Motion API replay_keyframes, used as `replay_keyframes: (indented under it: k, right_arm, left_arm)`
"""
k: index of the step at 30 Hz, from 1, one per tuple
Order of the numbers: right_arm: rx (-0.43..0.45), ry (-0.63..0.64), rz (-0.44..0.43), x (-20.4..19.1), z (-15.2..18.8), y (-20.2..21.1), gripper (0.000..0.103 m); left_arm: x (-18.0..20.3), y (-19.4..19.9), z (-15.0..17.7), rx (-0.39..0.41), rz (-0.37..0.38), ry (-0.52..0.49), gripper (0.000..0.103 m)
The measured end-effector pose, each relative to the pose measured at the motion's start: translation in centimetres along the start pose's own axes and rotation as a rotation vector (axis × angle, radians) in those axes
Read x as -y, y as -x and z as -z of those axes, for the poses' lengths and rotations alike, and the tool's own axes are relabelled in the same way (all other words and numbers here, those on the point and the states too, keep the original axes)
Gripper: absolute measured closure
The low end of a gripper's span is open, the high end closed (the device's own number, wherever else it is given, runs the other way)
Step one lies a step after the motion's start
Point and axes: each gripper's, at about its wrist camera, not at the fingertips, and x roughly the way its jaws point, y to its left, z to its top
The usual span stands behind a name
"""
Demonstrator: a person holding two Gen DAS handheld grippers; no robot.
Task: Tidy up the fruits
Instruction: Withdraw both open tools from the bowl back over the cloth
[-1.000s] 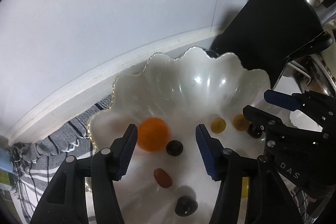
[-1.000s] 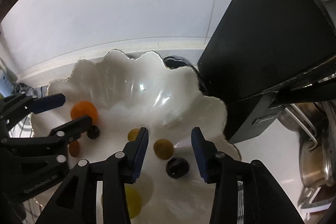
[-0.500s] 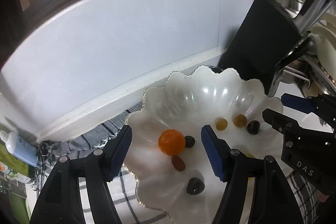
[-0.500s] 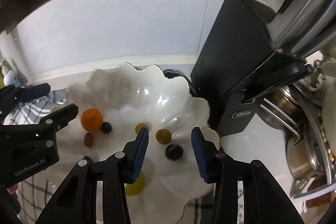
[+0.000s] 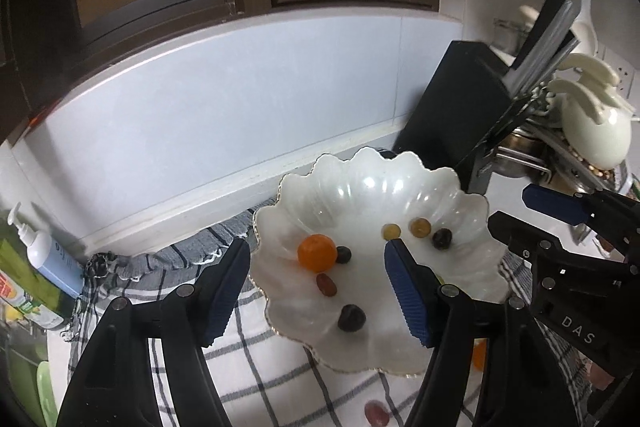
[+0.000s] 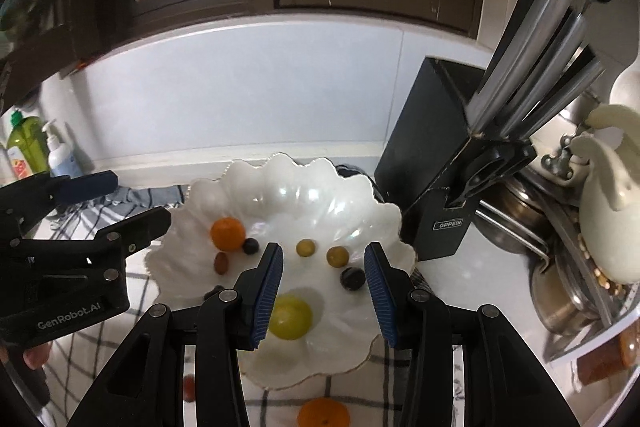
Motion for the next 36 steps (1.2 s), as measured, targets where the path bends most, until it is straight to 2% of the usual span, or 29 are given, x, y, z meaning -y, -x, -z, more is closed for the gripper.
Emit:
replay_keyframes:
  k: [7, 10, 14, 25, 36]
  right_arm:
    - [0.072, 0.022, 0.032, -0.9, 1.4, 3.5, 0.059]
    - [0.093, 0.028, 0.047, -1.0, 2.1, 4.6, 0.053]
    - [0.119, 0.027, 0.060, -1.1, 3.2, 5.9, 0.052]
    - [0.151, 0.006, 0.080, -1.1, 6.6, 8.4, 0.052]
    - [0.155, 0.038, 0.092, -1.4, 10.2, 9.5, 0.052]
  left_arm:
    - [0.2, 2.8, 1.5, 0.042, -0.007, -0.022, 0.034]
    - [0.3, 4.0, 2.3, 0.058, -0.010, -0.030, 0.034]
    - [0.4, 5.4, 3.4, 0.080, -0.015, -0.027, 0.034]
    - [1.0, 8.0, 6.7, 0.105, -0.037, -0.019, 0.034]
    - [2.1, 8.6, 9.8, 0.086, -0.035, -0.031, 0.034]
